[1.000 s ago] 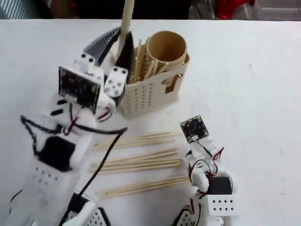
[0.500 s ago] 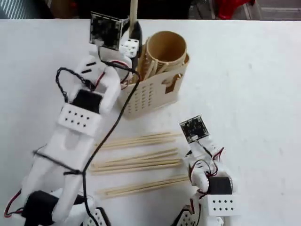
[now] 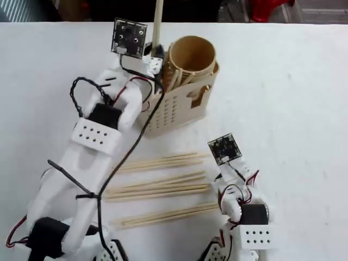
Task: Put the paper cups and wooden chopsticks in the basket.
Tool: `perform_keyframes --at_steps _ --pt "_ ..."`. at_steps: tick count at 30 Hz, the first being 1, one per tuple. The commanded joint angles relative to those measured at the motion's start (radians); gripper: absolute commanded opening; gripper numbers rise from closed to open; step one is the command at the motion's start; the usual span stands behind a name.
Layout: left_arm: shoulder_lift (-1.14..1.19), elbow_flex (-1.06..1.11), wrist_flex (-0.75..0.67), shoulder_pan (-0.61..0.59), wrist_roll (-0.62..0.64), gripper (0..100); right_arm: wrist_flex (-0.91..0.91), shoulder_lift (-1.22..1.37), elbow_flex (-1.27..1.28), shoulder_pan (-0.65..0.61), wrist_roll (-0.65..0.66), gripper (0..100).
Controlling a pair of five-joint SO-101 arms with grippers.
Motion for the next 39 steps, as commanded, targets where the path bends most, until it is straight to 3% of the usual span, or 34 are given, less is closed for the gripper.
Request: perform_keyframes --at_steps 1,7,12,22,28,34,39 --pt "-0.008 -0.014 0.003 -0.013 0.009 2 -0.022 -0.007 -0.006 -0.004 0.008 1.8" --pt "-0.010 -0.012 0.003 -0.015 0.005 3 -0.022 -0.007 -0.006 -0.004 0.008 1.8" --pt "-0.010 -0.015 0.003 -0.015 0.008 14 -0.022 -0.007 -0.006 -0.002 0.008 1.8" --pt "-0.012 -0.012 0.020 -0.059 0.003 14 -0.022 -0.007 -0.006 -0.002 0.008 1.8" --pt "-0.176 -0.069 0.397 -0.070 -0.025 14 -0.022 -0.007 -0.006 -0.002 0.008 1.8" --pt "-0.449 -0.086 0.687 -0.097 -0.281 13 -0.022 -0.007 -0.006 -0.002 0.008 1.8" --pt "-0.486 0.028 0.914 -0.090 -0.437 13 -0.022 -0.007 -0.006 -0.002 0.008 1.8"
